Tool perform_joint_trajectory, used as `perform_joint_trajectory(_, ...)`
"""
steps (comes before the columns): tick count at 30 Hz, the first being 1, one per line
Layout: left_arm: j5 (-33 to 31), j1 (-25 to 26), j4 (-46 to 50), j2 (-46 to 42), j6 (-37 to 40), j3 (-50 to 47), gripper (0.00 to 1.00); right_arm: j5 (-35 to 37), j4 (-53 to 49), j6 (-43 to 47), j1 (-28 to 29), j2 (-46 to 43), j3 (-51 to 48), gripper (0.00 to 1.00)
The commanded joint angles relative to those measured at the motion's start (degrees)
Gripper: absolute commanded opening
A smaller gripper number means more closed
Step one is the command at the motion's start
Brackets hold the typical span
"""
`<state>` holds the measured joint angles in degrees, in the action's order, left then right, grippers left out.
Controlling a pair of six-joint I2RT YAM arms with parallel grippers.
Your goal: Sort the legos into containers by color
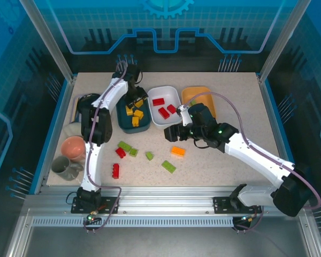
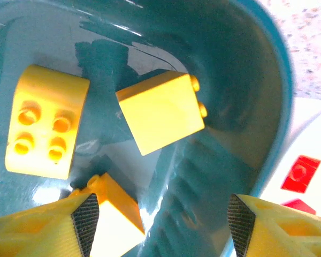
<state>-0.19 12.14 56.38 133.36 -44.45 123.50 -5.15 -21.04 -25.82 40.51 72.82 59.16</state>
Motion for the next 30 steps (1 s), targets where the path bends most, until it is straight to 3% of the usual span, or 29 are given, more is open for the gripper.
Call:
perform_joint_trajectory(1,-0.7,-0.4,2.4,-11.0,0.6,-1.5,0.68,2.5,-1.7,3.6,2.0,2.3,2.5,0.76)
perform_joint_trajectory(5,-1.9,-0.4,1.0,-22.3,-0.4,-10.7,0.7,5.1,-6.3,8.4,6.7,7.9,6.4,0.75)
perform_joint_trajectory(12,-2.4,0.1,-3.4,-49.6,-5.1,-37.3,0.73,7.1,-15.2,9.9,14.4,24.4,15.7,0.73)
perform_joint_trajectory(19,-2.7,1.0,-0.5,-74.6,-11.0,-58.6,0.74,7.2,-20.6,6.8,15.8,39.5,25.7,0.71)
perform_joint_trajectory(24,-2.3,1.0,4.1,-83.3,-12.0,-63.6,0.74,6.9,-22.1,5.8,16.2,45.1,30.0,0.65)
perform_joint_trajectory(30,-1.3,1.1,4.6,-85.4,-12.1,-64.8,0.74,8.2,-23.7,4.4,16.3,47.9,31.4,0.39)
